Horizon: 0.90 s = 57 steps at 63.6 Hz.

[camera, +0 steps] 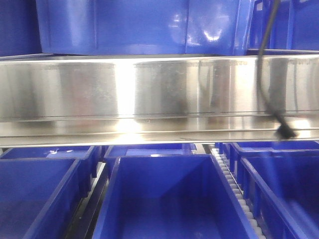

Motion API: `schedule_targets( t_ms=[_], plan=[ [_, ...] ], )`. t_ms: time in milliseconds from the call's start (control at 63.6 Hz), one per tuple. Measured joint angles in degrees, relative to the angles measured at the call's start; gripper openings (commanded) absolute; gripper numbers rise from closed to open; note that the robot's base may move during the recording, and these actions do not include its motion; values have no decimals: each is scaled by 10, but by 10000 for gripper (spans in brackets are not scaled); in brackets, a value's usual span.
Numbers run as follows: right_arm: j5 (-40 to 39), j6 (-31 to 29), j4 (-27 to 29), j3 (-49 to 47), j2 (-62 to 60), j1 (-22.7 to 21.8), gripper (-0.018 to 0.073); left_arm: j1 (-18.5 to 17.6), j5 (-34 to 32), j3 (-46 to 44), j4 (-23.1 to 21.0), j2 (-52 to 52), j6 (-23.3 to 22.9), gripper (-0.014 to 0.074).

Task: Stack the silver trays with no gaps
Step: 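Raise the silver tray with both grippers over the tray on the shelf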

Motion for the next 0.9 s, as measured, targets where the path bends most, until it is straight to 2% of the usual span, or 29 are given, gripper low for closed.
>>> schedule_targets(
  t_ms=[173,330,487,692,896],
  plan=[
    [54,-5,8,0,32,0,-78,0,27,0,-4,50,1,-17],
    [108,-28,30,0,64,0,-78,-5,32,-5,4,82,17,-17],
    [152,-62,30,0,94,0,-78,-13,50,-3,-9,111,16,-17],
    [157,-84,34,0,108,2,-78,-39,49,-1,-13,118,21,-17],
    [171,-86,11,0,108,3,-78,-70,42,-1,11,118,25,-17]
  ],
)
